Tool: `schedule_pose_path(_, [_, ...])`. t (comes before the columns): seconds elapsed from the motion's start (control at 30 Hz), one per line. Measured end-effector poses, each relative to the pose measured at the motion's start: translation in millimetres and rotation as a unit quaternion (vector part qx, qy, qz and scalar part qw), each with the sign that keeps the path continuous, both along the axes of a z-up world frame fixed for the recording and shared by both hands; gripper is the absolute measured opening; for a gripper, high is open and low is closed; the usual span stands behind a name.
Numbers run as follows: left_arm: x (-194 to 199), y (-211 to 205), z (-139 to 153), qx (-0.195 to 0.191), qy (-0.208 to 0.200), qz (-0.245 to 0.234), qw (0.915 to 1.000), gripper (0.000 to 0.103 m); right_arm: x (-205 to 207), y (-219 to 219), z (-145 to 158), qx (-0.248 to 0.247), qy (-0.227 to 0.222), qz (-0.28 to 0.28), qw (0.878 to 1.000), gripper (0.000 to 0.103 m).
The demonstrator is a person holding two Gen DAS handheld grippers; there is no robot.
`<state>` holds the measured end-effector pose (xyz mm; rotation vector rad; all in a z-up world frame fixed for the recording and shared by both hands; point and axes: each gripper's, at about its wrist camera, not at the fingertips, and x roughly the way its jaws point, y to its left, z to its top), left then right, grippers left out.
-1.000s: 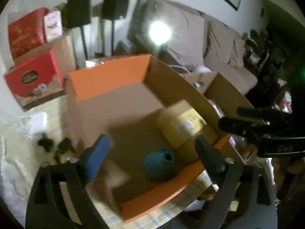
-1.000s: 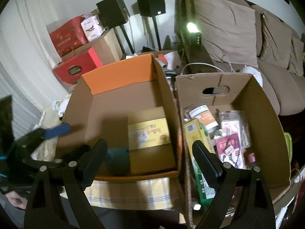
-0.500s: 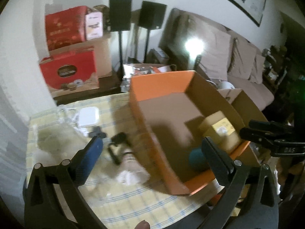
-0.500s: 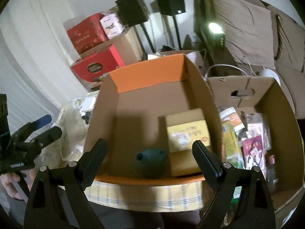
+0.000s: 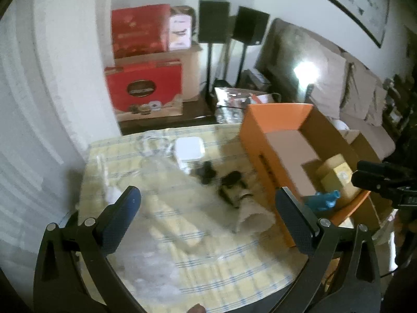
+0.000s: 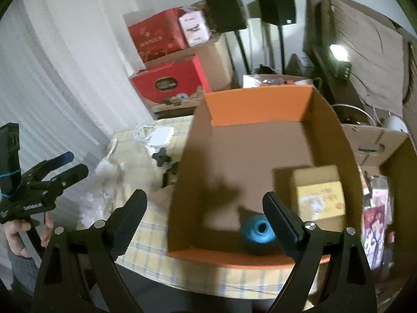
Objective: Organize objects
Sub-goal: 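Move the right gripper back to the table over the clear plastic tray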
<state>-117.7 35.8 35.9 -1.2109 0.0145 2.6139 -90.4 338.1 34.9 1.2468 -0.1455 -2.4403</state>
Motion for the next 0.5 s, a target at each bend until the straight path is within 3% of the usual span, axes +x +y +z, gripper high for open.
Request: schedule_pose_path(0.5, [-5.7,-72.6,-26.3,0.026,-0.046,0.060,0.9968,0.103,-26.3,-79.8,-17.4,0.003,-0.013,0.071,0.997,0.068])
